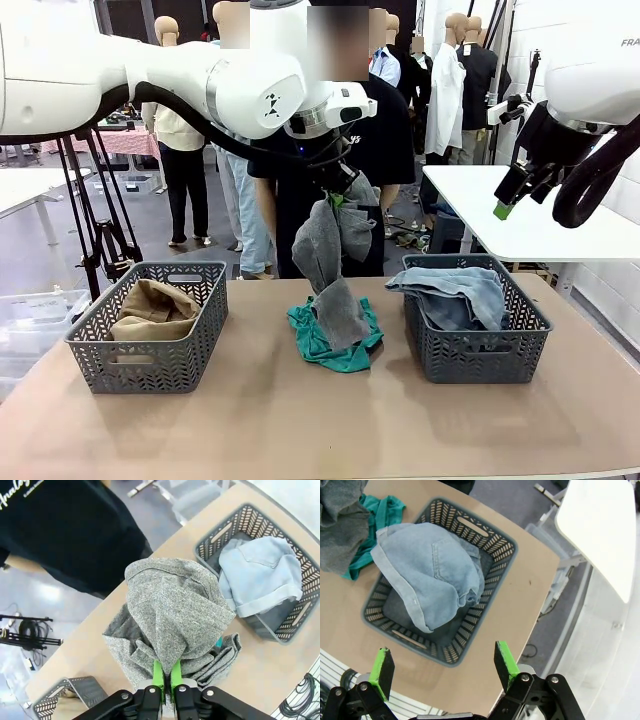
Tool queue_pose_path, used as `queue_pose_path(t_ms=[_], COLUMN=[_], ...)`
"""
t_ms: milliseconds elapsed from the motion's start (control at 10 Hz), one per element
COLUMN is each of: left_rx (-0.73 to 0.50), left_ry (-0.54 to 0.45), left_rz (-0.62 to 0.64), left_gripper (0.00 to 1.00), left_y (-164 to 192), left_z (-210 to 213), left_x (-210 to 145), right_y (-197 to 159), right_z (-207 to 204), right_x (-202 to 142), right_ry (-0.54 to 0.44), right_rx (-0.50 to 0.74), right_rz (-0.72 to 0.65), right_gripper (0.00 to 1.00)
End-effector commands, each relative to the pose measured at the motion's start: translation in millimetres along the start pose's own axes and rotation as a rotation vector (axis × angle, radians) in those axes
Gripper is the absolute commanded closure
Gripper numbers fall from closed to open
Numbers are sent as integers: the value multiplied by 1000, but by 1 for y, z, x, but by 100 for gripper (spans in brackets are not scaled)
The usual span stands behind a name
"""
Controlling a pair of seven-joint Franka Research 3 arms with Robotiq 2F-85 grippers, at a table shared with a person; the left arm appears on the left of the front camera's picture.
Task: Sort the tops and bottoms.
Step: Lift clothes from the center of the table with your left hand, then sort the clothes according to human instructions.
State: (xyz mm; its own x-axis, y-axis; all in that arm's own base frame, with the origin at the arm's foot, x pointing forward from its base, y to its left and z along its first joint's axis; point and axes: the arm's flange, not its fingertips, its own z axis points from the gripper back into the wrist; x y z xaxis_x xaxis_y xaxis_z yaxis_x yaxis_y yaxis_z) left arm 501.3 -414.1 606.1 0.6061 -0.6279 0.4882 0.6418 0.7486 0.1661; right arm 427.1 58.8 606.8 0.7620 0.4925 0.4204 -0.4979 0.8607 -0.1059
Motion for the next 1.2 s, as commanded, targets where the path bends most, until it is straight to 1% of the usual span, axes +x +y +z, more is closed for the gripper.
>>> queue_pose_path(t_ms=[0, 1100], left_rx=[8, 8], left_ry=[2, 2], left_rz=[2, 2], left_gripper=[100, 100], left_y=[2, 2], left_z=[4, 4], left_x=[-1, -1], right_y=[1, 1], right_z=[-1, -1], right_x=[0, 0], right_ry=[11, 11], right_rx=[-21, -21], right_rz=[-11, -11], right_gripper=[0, 0])
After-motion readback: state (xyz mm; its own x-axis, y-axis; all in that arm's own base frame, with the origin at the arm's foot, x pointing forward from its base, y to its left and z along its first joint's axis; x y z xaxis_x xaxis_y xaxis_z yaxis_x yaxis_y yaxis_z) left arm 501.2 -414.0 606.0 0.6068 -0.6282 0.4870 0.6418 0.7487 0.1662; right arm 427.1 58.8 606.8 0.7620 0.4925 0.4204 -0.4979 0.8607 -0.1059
